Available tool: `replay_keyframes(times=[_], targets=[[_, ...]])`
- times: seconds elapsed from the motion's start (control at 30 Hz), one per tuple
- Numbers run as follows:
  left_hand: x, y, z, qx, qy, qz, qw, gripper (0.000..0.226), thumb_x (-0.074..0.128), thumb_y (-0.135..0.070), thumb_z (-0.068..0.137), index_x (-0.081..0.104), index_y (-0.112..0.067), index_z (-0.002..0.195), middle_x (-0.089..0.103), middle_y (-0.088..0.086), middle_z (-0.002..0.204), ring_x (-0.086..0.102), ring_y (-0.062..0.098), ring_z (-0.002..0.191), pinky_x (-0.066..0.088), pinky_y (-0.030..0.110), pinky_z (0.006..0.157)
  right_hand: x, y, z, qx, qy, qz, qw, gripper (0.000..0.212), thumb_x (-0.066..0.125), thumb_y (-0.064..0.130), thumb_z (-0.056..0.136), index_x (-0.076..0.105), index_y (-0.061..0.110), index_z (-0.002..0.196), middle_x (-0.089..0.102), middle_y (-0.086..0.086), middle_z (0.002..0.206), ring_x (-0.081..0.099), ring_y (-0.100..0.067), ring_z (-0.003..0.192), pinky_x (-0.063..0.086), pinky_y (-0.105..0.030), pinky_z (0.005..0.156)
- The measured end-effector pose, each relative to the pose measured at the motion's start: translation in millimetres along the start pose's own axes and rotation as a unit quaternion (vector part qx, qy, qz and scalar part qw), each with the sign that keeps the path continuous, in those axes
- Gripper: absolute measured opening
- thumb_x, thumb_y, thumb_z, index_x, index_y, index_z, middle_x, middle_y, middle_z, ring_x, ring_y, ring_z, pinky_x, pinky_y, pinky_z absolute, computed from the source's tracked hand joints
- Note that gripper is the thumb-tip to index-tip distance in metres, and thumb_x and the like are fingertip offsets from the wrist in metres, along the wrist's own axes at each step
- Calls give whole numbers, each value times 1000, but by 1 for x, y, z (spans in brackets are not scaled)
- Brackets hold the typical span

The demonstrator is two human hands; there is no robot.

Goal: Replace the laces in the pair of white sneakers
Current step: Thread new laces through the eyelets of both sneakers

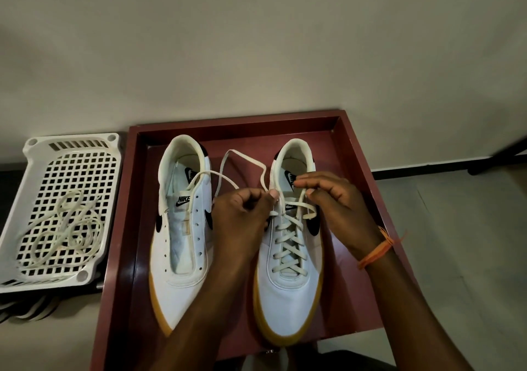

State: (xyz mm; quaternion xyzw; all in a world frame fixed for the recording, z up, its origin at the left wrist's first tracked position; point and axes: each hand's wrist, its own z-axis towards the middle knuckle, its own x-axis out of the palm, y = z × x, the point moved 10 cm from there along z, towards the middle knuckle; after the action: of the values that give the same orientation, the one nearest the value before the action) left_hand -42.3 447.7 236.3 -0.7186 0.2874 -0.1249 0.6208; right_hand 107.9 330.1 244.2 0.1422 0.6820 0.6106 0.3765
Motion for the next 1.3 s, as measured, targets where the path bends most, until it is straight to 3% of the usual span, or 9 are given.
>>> replay_keyframes(times=[0.17,0.3,0.43,0.67,0.8,0.93,1.03,1.17,1.3], targets=[[-14,-3,8,-3,-28,-54,998,18,64,-23,94,69,-13,80,72,5,71,65,13,61,55,29,62,-2,10,-3,-40,7,-69,997,20,61,3,89,77,11,99,69,5,111,59,6,107,41,-5,90],[-29,-2,13,-12,-57,-139,989,19,61,-18,97,64,-8,82,70,12,73,64,14,61,51,23,57,-3,11,-3,-52,0,-109,993,22,67,-3,85,76,15,94,69,5,111,58,7,108,38,-3,91],[-12,13,12,-77,-6,-167,983,19,59,-23,98,62,-9,86,68,9,65,60,21,59,48,33,59,-4,11,-4,-41,-2,-87,995,19,63,8,82,76,18,91,68,7,113,58,2,110,41,-9,94],[8,18,8,-43,72,-13,996,34,62,-49,90,70,-17,81,71,6,75,58,7,60,48,25,60,12,11,-8,-31,48,-137,989,6,59,41,78,64,41,74,51,21,112,50,-14,116,43,-52,96],[10,3,4,56,37,108,992,34,79,-52,74,67,-21,80,68,-9,71,62,1,64,46,10,58,10,10,-8,-33,42,-148,988,15,57,35,86,65,27,76,53,11,112,52,-17,112,49,-46,91],[4,3,6,75,15,136,988,36,78,-59,72,67,-25,76,67,-12,67,64,1,65,51,15,58,6,19,-7,-55,21,-162,985,21,50,30,83,63,18,71,56,8,105,55,-7,98,48,-23,81],[7,-3,5,92,21,159,983,35,75,-60,74,67,-26,74,67,-15,66,64,0,63,51,17,56,0,19,-6,-46,5,-129,991,24,46,36,78,62,22,67,57,12,101,58,-6,96,49,-20,78],[14,5,10,64,122,162,977,33,72,-55,79,65,-23,80,66,-11,72,60,-2,66,45,11,58,2,17,-6,-35,17,-121,992,16,55,34,83,65,26,74,58,9,106,59,-6,100,51,-27,83],[18,11,4,68,240,257,934,38,61,-59,83,53,-25,69,54,-5,62,49,1,56,38,17,54,4,18,-8,-31,32,-136,990,14,61,19,92,72,15,85,56,9,113,56,-3,105,49,-26,88]])
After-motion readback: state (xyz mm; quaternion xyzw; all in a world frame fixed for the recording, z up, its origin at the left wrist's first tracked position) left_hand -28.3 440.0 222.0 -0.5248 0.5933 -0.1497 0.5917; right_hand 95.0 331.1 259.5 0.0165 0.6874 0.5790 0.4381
